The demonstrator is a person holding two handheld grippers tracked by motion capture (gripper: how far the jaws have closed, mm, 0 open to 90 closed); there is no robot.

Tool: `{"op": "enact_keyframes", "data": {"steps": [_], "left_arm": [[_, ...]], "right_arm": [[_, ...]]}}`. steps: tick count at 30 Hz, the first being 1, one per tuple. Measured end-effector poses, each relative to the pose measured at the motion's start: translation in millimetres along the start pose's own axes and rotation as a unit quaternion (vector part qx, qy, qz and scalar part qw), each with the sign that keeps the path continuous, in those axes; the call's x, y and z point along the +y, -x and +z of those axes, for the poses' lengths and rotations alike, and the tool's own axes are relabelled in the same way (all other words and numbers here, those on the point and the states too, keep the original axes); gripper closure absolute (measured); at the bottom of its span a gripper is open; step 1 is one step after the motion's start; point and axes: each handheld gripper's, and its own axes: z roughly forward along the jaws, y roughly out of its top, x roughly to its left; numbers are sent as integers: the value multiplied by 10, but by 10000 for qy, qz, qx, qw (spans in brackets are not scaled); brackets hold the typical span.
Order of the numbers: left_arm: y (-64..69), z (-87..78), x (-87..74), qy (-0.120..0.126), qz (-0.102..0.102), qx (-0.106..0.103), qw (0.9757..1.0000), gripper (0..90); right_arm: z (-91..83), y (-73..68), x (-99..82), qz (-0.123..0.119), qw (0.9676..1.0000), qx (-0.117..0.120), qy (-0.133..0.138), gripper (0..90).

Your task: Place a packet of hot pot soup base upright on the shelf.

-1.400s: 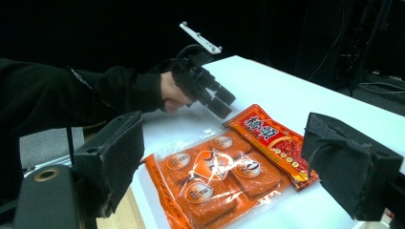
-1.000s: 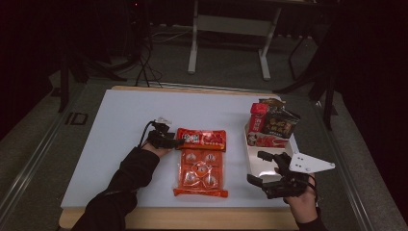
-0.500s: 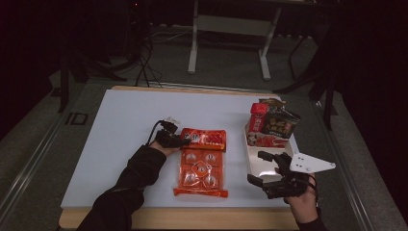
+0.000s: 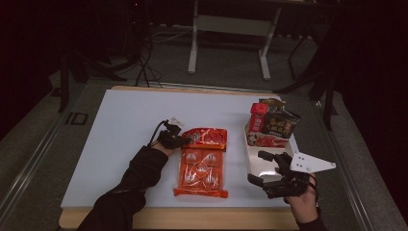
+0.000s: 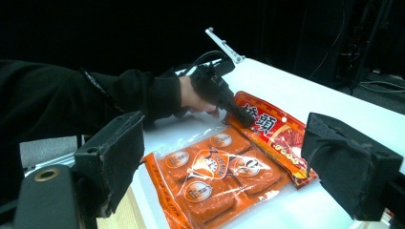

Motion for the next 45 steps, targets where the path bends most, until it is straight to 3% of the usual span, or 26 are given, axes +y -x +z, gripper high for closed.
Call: {"op": "enact_keyframes", "data": {"steps": [13,17,23,29,33,40,45], "left_arm": [[140,-343,88,366,230,-28,9991,897],[195,-465,113,428,353,-30,9985,897],[294,-660,141,587,457,-136,9971,897],[356,-740,163,611,520,-116,9967,897],[398,-780,170,677,535,-110,9962,897],[437,-845,173,758,588,-167,9953,898],[495,-916,175,877,717,-286,9932,898]], "right_arm": [[-26,50,6,177,9997,-117,89,149],[-29,38,24,-47,9993,-355,45,145],[-34,53,17,-28,9988,-483,51,142],[-27,67,3,150,9984,-543,-42,132],[-19,18,10,-10,9975,-708,19,107],[-12,-13,34,-38,9980,-627,12,106],[-8,-33,65,-106,9978,-661,-3,106]]}}
